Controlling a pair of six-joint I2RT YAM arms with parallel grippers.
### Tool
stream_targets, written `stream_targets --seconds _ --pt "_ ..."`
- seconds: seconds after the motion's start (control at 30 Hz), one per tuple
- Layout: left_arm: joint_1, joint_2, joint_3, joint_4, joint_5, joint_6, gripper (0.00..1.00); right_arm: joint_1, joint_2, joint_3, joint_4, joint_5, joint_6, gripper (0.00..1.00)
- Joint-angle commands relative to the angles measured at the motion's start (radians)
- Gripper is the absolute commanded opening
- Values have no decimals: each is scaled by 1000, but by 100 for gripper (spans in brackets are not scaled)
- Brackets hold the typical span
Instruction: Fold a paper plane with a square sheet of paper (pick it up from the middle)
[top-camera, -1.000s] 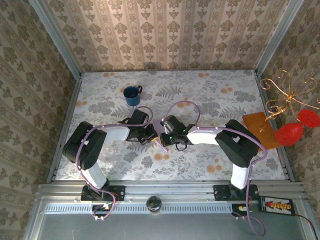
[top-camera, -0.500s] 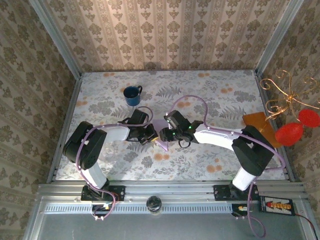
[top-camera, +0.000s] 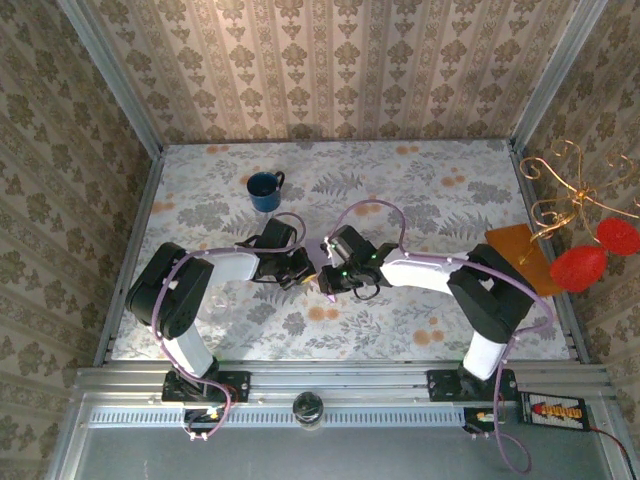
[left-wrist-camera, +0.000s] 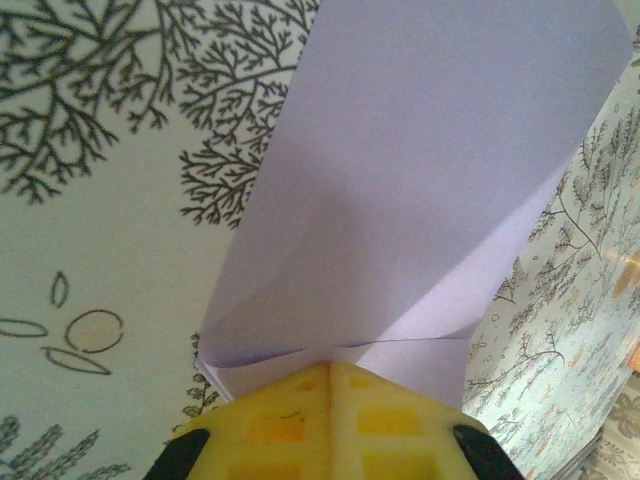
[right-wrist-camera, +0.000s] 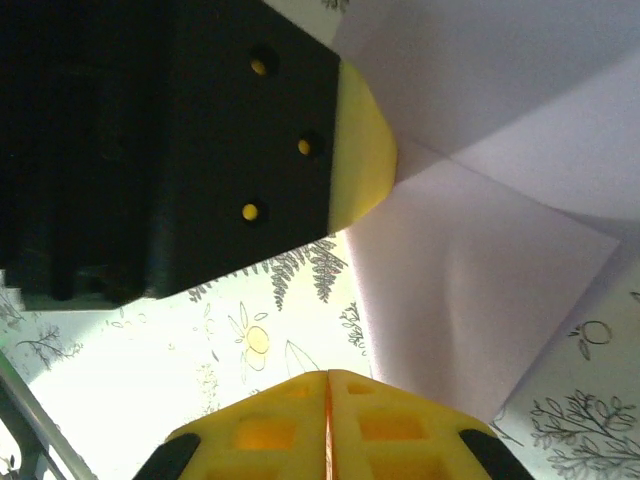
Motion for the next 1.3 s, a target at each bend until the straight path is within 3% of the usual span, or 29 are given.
stream_targets --seconds 0.0,1.27 --pt "5 38 -16 -49 -24 19 0 3 36 40 -19 -58 2 7" --pt "5 50 -4 -67 -3 44 3 -14 140 25 -9 -104 42 8"
